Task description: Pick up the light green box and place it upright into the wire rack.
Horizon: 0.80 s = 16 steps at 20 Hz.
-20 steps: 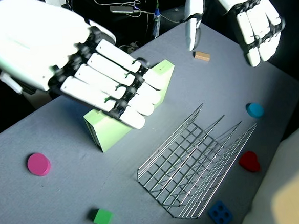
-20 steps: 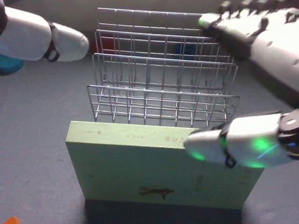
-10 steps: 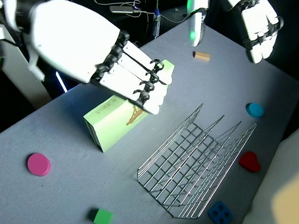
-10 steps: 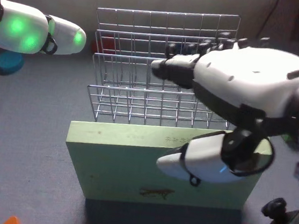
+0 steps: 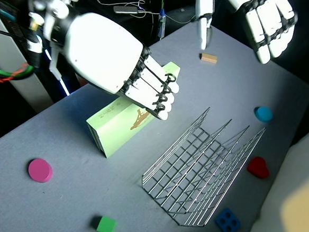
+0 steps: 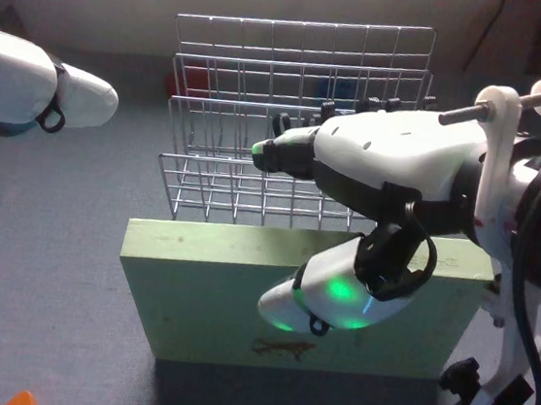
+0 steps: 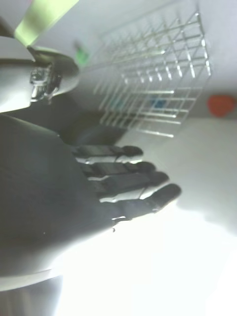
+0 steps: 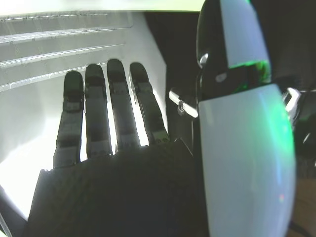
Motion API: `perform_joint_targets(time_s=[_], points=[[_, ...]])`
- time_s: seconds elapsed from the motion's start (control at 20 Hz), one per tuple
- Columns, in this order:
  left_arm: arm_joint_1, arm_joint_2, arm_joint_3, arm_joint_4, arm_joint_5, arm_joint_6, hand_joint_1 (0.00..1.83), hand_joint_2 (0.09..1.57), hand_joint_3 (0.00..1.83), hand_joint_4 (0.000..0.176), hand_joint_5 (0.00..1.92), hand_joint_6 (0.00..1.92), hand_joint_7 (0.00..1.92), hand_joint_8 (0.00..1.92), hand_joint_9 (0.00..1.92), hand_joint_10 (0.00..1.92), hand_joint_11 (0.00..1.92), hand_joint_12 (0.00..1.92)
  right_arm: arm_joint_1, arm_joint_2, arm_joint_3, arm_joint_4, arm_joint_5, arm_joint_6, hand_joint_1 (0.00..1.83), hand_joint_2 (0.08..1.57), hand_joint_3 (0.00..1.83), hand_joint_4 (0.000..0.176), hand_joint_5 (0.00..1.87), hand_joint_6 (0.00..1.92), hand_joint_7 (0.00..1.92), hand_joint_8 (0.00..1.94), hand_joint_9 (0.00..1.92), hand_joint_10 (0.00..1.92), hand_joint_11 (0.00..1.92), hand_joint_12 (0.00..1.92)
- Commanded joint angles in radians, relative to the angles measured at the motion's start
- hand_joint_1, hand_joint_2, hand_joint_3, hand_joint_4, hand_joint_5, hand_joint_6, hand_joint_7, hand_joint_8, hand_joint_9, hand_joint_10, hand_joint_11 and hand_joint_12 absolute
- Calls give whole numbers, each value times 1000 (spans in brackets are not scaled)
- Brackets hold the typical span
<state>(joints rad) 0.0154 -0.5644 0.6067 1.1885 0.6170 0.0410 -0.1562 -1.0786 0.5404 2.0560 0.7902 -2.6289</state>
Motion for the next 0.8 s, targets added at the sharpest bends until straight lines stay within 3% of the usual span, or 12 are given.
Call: perform_joint_targets(time_s=[0.0,0.3,0.75], points=[[-13,2,0,67,-32,2,172,1104,1,0,217,3,217,1,206,1,0,654,6,-6,6,-61,-28,0,882,950,0,0,233,4,285,3,247,8,0,525],[-13,2,-1,67,-32,2,194,1104,0,0,230,6,216,0,206,0,0,650,-3,-30,24,-60,-23,-13,878,952,0,0,229,0,282,0,236,0,0,479],[-14,2,0,67,-32,2,210,1096,0,0,220,0,218,3,211,3,0,670,-22,-37,29,-49,6,-50,869,946,0,0,250,5,313,5,260,4,0,569]])
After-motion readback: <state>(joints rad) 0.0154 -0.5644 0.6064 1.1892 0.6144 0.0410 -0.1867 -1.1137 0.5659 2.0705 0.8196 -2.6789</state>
